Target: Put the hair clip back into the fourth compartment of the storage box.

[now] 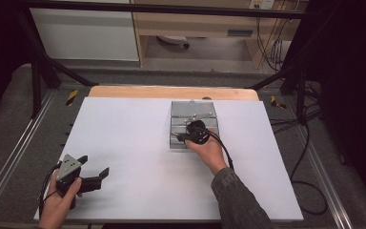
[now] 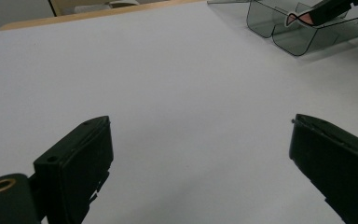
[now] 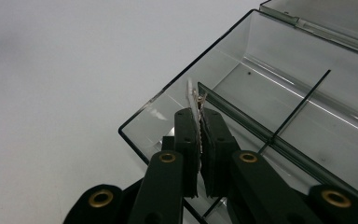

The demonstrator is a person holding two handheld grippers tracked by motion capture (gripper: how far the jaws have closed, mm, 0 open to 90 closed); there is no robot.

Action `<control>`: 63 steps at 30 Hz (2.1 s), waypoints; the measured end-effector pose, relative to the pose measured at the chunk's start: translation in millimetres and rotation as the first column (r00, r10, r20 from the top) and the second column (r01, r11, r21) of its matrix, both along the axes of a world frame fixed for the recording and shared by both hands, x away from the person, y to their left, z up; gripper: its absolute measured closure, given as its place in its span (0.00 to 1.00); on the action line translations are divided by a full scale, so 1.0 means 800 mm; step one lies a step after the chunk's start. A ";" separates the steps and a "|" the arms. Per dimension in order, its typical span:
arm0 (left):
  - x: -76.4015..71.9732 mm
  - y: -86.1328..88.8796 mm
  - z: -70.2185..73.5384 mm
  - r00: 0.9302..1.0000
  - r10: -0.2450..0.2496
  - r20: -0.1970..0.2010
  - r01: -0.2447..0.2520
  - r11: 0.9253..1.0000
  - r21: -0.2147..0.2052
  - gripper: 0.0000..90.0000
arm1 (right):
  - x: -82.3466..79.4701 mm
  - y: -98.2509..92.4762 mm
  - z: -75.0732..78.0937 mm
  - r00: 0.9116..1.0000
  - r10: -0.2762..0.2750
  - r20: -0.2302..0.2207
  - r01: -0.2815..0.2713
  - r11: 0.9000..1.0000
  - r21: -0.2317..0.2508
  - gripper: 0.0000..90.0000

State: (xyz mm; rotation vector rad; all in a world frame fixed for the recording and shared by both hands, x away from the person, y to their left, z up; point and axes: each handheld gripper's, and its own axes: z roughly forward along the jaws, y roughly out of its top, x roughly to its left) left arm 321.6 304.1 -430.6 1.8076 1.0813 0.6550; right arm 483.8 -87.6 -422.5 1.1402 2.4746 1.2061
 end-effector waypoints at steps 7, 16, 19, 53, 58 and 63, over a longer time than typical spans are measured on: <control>0.000 -0.002 0.001 1.000 -0.009 0.003 0.009 1.000 0.001 0.07 | -0.002 0.003 -0.002 1.000 -0.003 -0.004 0.003 1.000 -0.015 0.95; 0.000 -0.002 0.001 1.000 -0.012 0.005 0.012 1.000 -0.005 0.07 | -0.004 0.002 0.003 0.999 -0.028 0.019 0.028 1.000 -0.001 0.87; 0.000 -0.003 0.001 1.000 -0.013 0.006 0.013 1.000 -0.006 0.07 | -0.005 0.000 0.006 0.999 -0.032 0.031 0.031 0.999 0.013 0.85; 0.002 0.002 -0.004 1.000 0.005 -0.012 -0.005 1.000 -0.024 0.07 | -0.045 -0.006 0.031 0.969 -0.142 0.203 0.106 0.978 0.181 0.06; 0.002 0.002 -0.004 1.000 0.004 -0.010 -0.005 1.000 -0.030 0.07 | -0.048 -0.009 0.032 0.965 -0.144 0.218 0.106 0.978 0.178 0.06; 0.002 0.001 -0.004 1.000 0.001 -0.014 -0.001 0.999 -0.033 0.07 | -0.049 -0.017 0.037 0.961 -0.160 0.228 0.114 0.973 0.200 0.07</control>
